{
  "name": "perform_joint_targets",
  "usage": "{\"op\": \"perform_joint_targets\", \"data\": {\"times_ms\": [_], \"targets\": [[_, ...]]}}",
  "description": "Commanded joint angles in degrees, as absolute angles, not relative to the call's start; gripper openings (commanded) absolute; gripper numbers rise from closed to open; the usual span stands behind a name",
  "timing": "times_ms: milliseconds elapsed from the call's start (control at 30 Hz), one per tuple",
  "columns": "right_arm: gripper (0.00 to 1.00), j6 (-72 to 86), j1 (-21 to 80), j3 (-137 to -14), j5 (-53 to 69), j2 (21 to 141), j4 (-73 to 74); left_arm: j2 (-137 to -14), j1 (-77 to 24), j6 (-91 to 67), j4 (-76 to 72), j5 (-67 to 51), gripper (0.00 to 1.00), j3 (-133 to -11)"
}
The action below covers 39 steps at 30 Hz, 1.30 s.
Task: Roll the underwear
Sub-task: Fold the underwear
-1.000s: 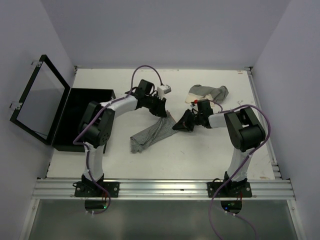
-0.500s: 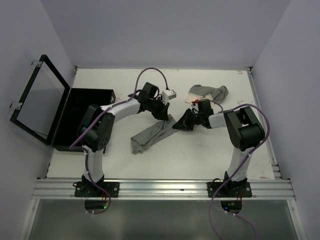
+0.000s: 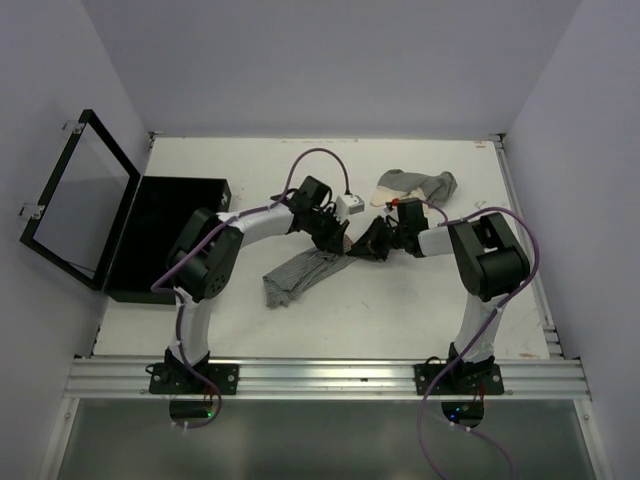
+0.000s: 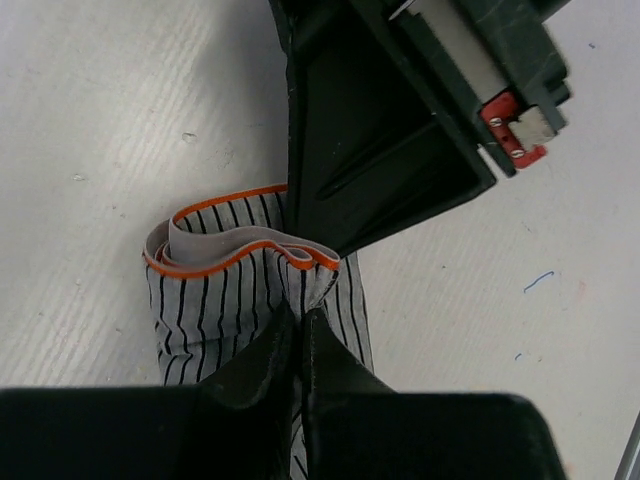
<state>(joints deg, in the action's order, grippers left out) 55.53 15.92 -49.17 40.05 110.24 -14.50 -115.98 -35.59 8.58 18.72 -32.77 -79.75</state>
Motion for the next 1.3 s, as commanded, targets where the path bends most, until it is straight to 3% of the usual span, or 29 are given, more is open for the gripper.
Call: {"op": "perform_joint_targets", "data": {"times_ms": [0,333,700,1267], "targets": [[0.12,55.72,15.21,-49.04,39.46,108.82,-15.65,-119.61,-36.04,7.65,20.30,-32.96,0.03,-82.44],[0.11,49.93,13.36,-50.27,40.96,103.53,-5.10,-120.41,-34.37,3.16,17.85,-33.75,0.03,-81.74],[0.09,49.57,12.92,-49.31,38.67,111.18,-11.42,-116.98,-34.63,3.34,17.66,-34.80,0.03,-82.00],[0.08,50.71,12.92,-47.64,39.20,110.22,-13.01,-118.21,-36.83,0.62,16.88,-35.07,0.05,-84.73]]}}
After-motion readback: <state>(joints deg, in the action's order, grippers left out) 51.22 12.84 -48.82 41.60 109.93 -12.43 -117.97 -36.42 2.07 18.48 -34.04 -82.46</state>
